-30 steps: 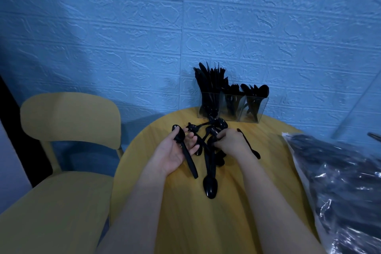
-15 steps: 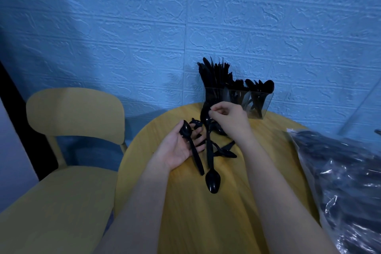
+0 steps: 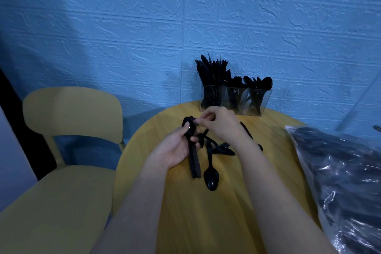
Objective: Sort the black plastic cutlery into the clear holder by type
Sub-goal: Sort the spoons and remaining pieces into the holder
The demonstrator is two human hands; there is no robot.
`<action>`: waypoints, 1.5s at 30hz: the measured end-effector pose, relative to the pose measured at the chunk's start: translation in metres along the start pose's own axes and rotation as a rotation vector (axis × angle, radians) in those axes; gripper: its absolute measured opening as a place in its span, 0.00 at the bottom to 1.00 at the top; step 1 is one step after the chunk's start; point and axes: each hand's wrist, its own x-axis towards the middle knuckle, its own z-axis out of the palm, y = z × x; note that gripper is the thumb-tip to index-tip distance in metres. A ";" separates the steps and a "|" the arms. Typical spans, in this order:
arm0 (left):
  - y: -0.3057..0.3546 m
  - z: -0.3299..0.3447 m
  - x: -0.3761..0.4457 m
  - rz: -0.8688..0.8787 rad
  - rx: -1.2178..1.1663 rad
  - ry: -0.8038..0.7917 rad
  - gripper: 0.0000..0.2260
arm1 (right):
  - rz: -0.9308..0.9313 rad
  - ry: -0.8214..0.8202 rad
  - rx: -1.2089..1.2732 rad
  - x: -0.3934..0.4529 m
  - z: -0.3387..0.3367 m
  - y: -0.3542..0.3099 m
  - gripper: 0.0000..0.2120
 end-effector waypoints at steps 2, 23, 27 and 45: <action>0.001 -0.002 0.001 -0.004 -0.036 0.056 0.11 | 0.084 -0.128 -0.189 -0.002 -0.019 0.005 0.12; 0.000 0.002 0.000 -0.039 -0.051 0.109 0.16 | 0.237 0.218 -0.065 0.002 -0.055 0.037 0.05; 0.000 0.004 -0.002 -0.039 -0.038 0.108 0.17 | 0.037 0.421 0.216 0.001 -0.061 0.038 0.07; -0.004 0.007 -0.003 -0.059 0.110 -0.091 0.14 | -0.226 0.005 0.026 0.005 0.010 0.010 0.05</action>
